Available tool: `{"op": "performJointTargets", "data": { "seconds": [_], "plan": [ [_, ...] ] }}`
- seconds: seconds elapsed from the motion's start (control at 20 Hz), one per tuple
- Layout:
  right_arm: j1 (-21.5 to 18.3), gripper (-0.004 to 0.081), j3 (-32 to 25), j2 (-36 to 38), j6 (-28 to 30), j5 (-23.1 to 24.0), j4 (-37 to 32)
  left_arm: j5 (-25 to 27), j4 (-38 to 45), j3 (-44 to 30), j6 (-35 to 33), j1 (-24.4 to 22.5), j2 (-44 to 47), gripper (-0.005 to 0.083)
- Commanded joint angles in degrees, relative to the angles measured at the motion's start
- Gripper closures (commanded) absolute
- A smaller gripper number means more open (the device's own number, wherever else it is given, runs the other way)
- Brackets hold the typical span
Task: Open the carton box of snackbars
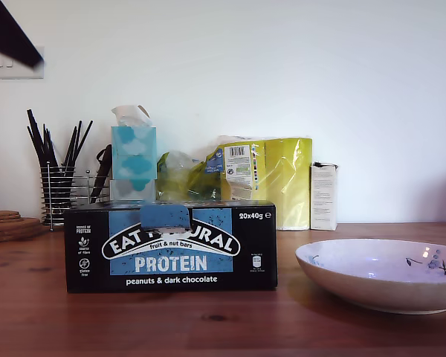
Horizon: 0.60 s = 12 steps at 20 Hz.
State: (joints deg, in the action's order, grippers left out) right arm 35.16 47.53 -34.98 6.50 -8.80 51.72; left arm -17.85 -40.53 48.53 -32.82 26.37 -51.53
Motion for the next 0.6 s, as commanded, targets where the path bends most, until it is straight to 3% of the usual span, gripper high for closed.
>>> {"op": "performJointTargets", "data": {
  "seconds": [0.0, 0.2, 0.4, 0.5, 0.55],
  "plan": [
    [1.0, 0.0783, 0.2, -1.3, 1.0, 0.0, 0.0, 1.6, 0.4, 0.8, -3.9, 1.2, -3.1, 0.0794],
    [3.5, 0.0783, 0.2, -2.0, 1.0, 0.0, 0.2, 4.3, 7.1, 1.6, -6.8, 3.2, -10.3, 0.0794],
    [3.9, 0.0783, 0.2, -1.9, 1.1, 0.0, -0.1, 3.0, 15.1, 1.6, -8.8, 3.3, -15.9, 0.0792],
    [3.9, 0.0783, 0.2, -1.9, 1.2, 0.0, -0.2, 1.7, 18.6, 1.6, -8.8, 3.3, -18.3, 0.0669],
    [3.9, 0.0783, 0.2, -1.9, 1.5, 0.0, -0.2, 1.7, 20.9, 1.6, -8.8, 3.3, -19.7, 0.0527]
  ]
}}
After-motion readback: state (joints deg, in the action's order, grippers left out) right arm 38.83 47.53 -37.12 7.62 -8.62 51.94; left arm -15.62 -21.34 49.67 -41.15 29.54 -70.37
